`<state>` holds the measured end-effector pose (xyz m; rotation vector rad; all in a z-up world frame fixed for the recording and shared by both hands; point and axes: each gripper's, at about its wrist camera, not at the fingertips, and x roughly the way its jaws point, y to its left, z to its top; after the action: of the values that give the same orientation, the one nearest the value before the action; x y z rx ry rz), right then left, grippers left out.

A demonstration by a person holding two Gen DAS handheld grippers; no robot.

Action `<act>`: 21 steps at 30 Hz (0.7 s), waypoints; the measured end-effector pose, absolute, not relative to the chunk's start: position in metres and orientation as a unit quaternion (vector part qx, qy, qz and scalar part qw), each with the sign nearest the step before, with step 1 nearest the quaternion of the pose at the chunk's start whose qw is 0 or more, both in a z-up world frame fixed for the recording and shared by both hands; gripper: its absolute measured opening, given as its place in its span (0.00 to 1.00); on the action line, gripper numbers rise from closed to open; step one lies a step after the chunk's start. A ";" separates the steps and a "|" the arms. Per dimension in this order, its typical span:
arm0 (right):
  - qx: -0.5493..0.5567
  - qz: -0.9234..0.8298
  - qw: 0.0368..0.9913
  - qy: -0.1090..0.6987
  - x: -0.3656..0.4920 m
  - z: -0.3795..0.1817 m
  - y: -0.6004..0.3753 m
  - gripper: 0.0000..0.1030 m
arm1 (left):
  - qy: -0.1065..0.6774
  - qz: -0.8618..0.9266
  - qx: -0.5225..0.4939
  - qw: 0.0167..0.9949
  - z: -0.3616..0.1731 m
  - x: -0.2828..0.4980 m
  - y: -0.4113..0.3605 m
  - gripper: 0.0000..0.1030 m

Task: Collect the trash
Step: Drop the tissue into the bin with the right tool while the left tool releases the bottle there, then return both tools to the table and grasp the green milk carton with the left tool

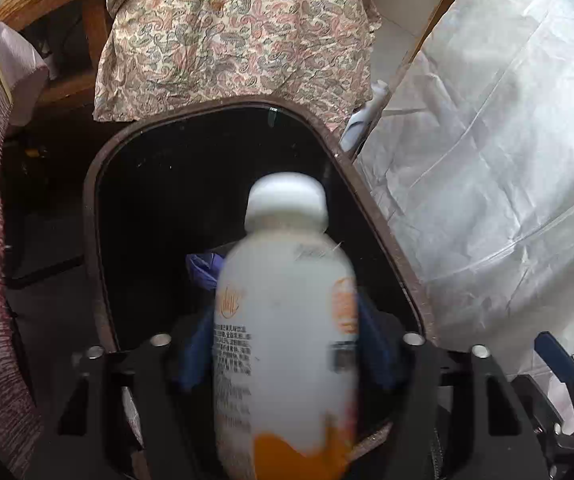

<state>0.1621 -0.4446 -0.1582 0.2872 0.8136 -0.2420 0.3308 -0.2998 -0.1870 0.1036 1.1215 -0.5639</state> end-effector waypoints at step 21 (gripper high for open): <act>0.143 -0.120 0.909 0.372 0.163 -0.135 -0.440 0.72 | 0.453 -0.279 -0.042 0.846 -0.089 0.292 -0.255 0.86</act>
<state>0.1629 -0.4397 -0.1354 0.2951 0.7675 -0.2479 0.2915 -0.2548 -0.0892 -0.0890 0.9556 -0.5886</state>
